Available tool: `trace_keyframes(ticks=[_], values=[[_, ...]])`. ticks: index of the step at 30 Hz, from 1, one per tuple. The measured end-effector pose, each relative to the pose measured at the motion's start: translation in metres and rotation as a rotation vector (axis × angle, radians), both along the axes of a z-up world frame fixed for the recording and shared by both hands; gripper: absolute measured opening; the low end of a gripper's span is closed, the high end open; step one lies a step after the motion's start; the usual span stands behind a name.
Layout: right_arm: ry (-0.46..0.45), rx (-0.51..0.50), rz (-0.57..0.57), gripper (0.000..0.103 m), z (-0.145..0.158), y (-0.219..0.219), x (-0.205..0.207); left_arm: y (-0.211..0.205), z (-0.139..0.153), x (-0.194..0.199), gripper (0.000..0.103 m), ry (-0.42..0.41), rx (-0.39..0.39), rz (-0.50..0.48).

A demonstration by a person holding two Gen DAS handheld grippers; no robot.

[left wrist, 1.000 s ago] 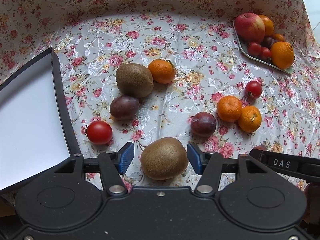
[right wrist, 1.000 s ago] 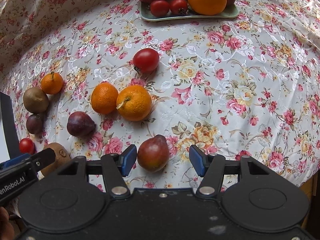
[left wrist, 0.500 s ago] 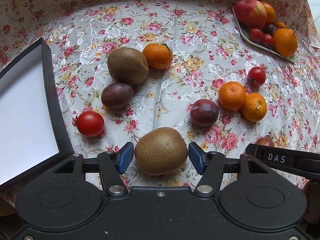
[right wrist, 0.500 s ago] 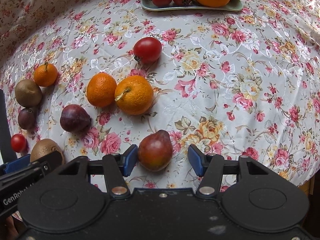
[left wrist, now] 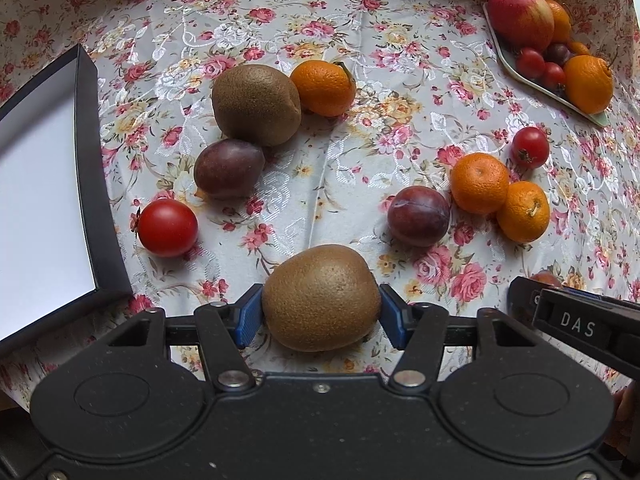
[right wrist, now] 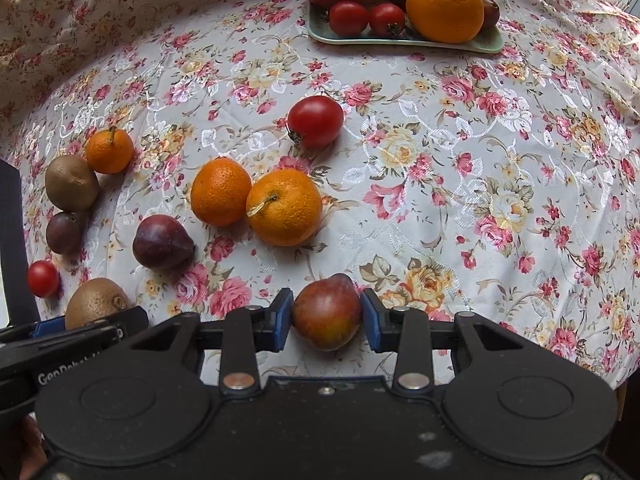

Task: Organize fruits
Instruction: 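Close the left tool on the kiwi while the right tool closes on the pear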

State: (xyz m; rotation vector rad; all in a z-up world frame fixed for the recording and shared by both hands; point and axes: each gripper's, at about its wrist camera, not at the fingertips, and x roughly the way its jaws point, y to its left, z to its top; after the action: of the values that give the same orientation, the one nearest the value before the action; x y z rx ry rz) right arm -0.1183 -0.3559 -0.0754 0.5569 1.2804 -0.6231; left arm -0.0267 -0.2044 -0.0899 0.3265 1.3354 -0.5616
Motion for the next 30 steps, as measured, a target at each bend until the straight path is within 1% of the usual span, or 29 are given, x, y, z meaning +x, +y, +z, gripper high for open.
trace_keyframes(ticks=[4, 8, 11, 17, 19, 24, 26, 30], values=[[-0.007, 0.014, -0.002, 0.039, 0.002, -0.003, -0.002, 0.001, 0.002, 0.001, 0.063, 0.002, -0.01, 0.007], [-0.037, 0.033, -0.045, 0.039, 0.009, -0.013, -0.004, 0.003, 0.009, 0.003, 0.063, 0.006, -0.036, 0.02], [-0.057, 0.039, -0.081, 0.039, 0.014, -0.02, -0.006, 0.004, 0.018, 0.005, 0.063, -0.007, -0.059, 0.027], [-0.09, 0.005, -0.105, 0.039, 0.028, -0.023, -0.003, 0.011, 0.043, 0.014, 0.063, -0.052, -0.106, 0.068], [-0.103, -0.006, -0.098, 0.039, 0.032, -0.018, 0.002, 0.017, 0.053, 0.021, 0.063, -0.084, -0.117, 0.092], [-0.136, -0.03, -0.052, 0.039, 0.042, 0.001, 0.023, 0.04, 0.07, 0.038, 0.063, -0.188, -0.104, 0.169], [-0.15, -0.033, -0.027, 0.039, 0.045, 0.012, 0.034, 0.054, 0.074, 0.047, 0.063, -0.211, -0.1, 0.212], [-0.177, -0.04, 0.031, 0.039, 0.05, 0.04, 0.059, 0.09, 0.077, 0.068, 0.063, -0.214, -0.099, 0.312]])
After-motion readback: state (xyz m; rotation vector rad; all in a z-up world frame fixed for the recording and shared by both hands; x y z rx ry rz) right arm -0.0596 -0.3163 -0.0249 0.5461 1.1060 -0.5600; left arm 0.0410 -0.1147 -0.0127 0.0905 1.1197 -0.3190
